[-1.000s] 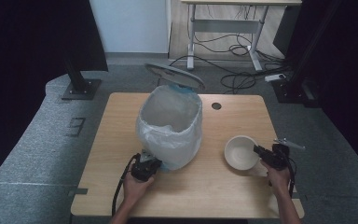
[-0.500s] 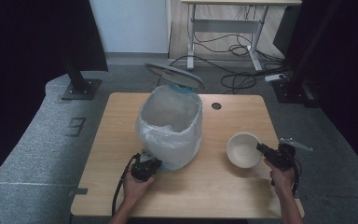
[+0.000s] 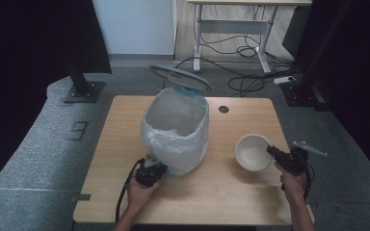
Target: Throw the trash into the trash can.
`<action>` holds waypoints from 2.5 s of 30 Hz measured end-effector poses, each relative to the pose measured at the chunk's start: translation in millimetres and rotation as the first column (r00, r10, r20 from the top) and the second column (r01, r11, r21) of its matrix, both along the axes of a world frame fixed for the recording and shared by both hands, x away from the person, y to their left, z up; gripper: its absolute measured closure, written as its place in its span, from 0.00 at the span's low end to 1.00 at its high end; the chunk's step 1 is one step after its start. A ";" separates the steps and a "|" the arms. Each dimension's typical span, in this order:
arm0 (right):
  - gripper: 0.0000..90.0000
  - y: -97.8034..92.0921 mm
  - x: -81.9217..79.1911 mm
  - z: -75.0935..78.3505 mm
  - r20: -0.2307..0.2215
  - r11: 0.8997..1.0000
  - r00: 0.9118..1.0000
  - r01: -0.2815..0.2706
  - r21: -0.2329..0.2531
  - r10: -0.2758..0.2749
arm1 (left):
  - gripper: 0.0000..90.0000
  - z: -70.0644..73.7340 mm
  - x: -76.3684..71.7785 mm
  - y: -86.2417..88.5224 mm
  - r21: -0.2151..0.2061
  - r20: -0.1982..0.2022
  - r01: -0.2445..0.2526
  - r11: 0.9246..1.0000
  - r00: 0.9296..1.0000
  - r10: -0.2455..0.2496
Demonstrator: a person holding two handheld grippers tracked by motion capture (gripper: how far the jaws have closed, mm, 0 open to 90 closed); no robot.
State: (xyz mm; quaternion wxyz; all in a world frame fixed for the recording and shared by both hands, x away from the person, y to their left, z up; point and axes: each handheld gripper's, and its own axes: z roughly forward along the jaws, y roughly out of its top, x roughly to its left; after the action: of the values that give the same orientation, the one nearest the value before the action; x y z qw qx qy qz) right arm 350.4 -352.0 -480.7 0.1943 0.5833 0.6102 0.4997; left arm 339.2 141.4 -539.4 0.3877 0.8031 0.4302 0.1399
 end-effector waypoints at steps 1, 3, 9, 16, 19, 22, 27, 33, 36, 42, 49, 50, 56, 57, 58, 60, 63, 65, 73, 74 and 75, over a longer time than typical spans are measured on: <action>0.92 0.0 0.0 0.0 0.000 1.000 1.000 0.000 0.000 0.000 | 1.00 0.0 0.0 0.0 0.000 0.000 0.000 1.000 1.000 0.000; 0.92 1.3 -1.2 4.1 0.014 1.000 1.000 -0.004 0.002 0.004 | 1.00 0.0 0.0 0.0 0.000 0.000 0.000 1.000 1.000 0.000; 0.92 3.7 -5.9 16.2 0.052 0.999 0.998 -0.020 0.029 0.019 | 1.00 0.0 -0.1 -0.1 0.001 0.001 0.000 1.000 1.000 0.000; 0.92 8.1 -13.2 35.4 0.109 0.993 0.993 -0.064 0.097 0.053 | 1.00 0.0 0.0 0.0 0.001 0.001 0.002 1.000 1.000 -0.002; 0.92 10.9 -15.9 41.3 0.129 0.992 0.990 -0.073 0.100 0.060 | 1.00 -0.1 -0.2 -0.1 -0.001 0.002 0.001 1.000 1.000 -0.001; 0.92 13.2 -18.7 47.6 0.148 0.991 0.987 -0.081 0.105 0.065 | 1.00 -0.1 -0.2 -0.1 0.001 0.002 0.001 1.000 1.000 -0.001; 0.92 17.0 -23.4 58.8 0.178 0.986 0.981 -0.103 0.129 0.079 | 1.00 -0.2 0.0 0.1 -0.003 0.001 0.002 1.000 1.000 -0.002; 0.92 26.6 -24.0 68.6 0.204 0.985 0.974 -0.124 0.117 0.099 | 1.00 -0.1 0.1 0.3 0.001 0.002 0.006 1.000 1.000 -0.006; 0.92 30.6 -22.5 70.1 0.208 0.984 0.973 -0.130 0.121 0.103 | 1.00 0.0 0.1 0.4 0.001 0.002 0.006 1.000 1.000 -0.006; 0.92 35.9 -20.0 77.6 0.219 0.982 0.969 -0.142 0.121 0.113 | 1.00 -0.2 0.1 0.1 -0.001 0.003 0.004 1.000 1.000 -0.004; 0.92 42.1 -19.2 92.1 0.240 0.982 0.962 -0.157 0.105 0.128 | 1.00 -0.2 0.1 0.2 -0.001 0.002 0.005 1.000 1.000 -0.005; 0.92 43.8 -19.3 96.0 0.248 0.982 0.960 -0.160 0.103 0.131 | 1.00 -0.2 0.1 0.2 -0.001 0.002 0.005 1.000 1.000 -0.005; 0.92 47.7 -19.0 104.7 0.262 0.980 0.955 -0.170 0.102 0.138 | 1.00 -0.2 0.1 0.2 -0.001 0.004 0.005 1.000 1.000 -0.005; 0.92 48.9 -18.7 105.9 0.264 0.980 0.954 -0.172 0.102 0.140 | 1.00 -0.2 0.1 0.1 -0.001 0.004 0.004 1.000 1.000 -0.004; 0.92 50.5 -18.2 107.5 0.265 0.979 0.954 -0.175 0.103 0.142 | 1.00 -0.2 0.1 0.1 0.000 0.004 0.004 1.000 1.000 -0.004; 0.92 53.0 -16.8 109.7 0.267 0.978 0.953 -0.180 0.106 0.146 | 1.00 -0.2 0.1 0.1 -0.001 0.003 0.004 1.000 1.000 -0.004; 0.92 58.1 -14.9 113.9 0.273 0.976 0.950 -0.190 0.111 0.154 | 1.00 -0.2 0.0 0.1 0.000 0.004 0.004 1.000 1.000 -0.004; 0.92 61.3 -13.7 117.1 0.278 0.974 0.947 -0.197 0.112 0.159 | 1.00 -0.2 0.0 0.2 0.000 0.004 0.005 1.000 1.000 -0.005; 0.92 74.3 -12.3 130.7 0.294 0.967 0.937 -0.230 0.107 0.191 | 1.00 -0.3 0.1 0.3 -0.002 0.004 0.005 1.000 1.000 -0.005; 0.92 75.8 -12.2 132.1 0.296 0.966 0.935 -0.235 0.108 0.195 | 1.00 -0.3 0.1 0.3 -0.001 0.004 0.006 1.000 1.000 -0.005; 0.92 77.5 -12.0 133.9 0.299 0.965 0.934 -0.239 0.110 0.198 | 1.00 -0.3 0.1 0.3 -0.001 0.004 0.006 1.000 1.000 -0.006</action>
State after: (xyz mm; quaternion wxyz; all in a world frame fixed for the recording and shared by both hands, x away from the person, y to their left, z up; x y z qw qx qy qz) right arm 338.4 -274.5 -346.8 0.1807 0.4461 0.5991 0.6398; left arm 339.3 141.7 -539.7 0.3895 0.8038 0.4274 0.1400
